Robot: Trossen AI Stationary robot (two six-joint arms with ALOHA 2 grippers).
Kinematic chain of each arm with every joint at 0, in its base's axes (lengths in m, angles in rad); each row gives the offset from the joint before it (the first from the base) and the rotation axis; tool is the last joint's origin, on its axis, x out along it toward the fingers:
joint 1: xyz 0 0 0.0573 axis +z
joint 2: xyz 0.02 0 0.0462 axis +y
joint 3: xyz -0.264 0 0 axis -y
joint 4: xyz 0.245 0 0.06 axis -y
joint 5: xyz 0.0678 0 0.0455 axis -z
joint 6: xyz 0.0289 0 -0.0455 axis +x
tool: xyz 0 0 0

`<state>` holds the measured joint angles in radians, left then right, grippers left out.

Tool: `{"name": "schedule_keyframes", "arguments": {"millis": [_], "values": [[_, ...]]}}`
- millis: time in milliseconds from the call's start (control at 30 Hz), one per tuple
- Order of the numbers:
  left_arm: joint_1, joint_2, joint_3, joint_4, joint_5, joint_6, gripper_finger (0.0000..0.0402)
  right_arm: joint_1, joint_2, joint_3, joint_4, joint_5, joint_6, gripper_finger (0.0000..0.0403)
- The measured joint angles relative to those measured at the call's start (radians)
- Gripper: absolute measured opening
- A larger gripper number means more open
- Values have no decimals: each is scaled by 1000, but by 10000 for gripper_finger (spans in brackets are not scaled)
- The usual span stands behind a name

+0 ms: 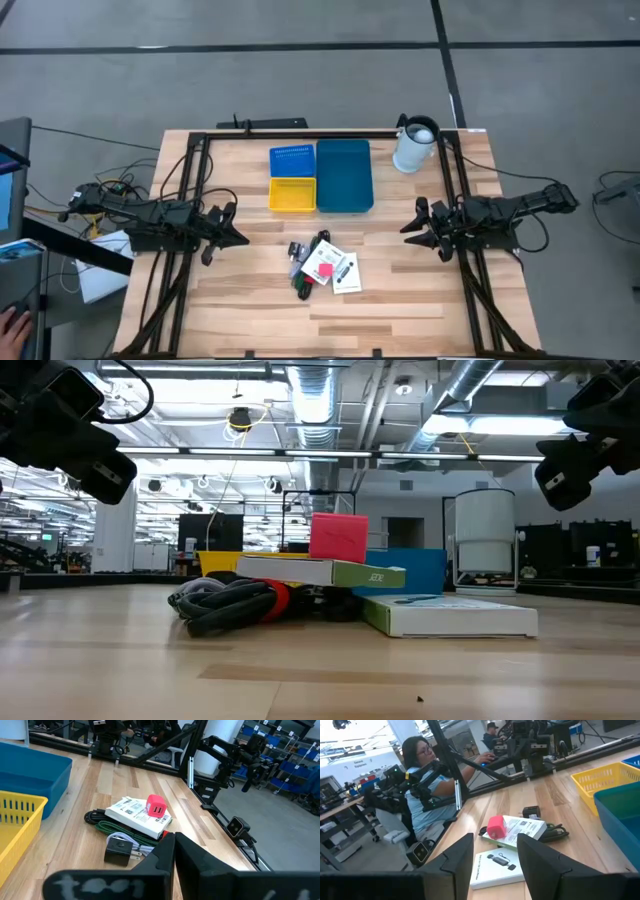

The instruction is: Pick and place items into bin

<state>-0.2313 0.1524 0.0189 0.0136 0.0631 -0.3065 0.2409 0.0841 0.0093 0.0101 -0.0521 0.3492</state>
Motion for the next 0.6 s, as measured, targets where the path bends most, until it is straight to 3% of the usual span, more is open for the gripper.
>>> {"name": "schedule_keyframes", "arguments": {"millis": [600], "values": [[0, 0, 0, 0, 0, 0, 0, 0, 0, 0, 0, 0, 0, 142]]}}
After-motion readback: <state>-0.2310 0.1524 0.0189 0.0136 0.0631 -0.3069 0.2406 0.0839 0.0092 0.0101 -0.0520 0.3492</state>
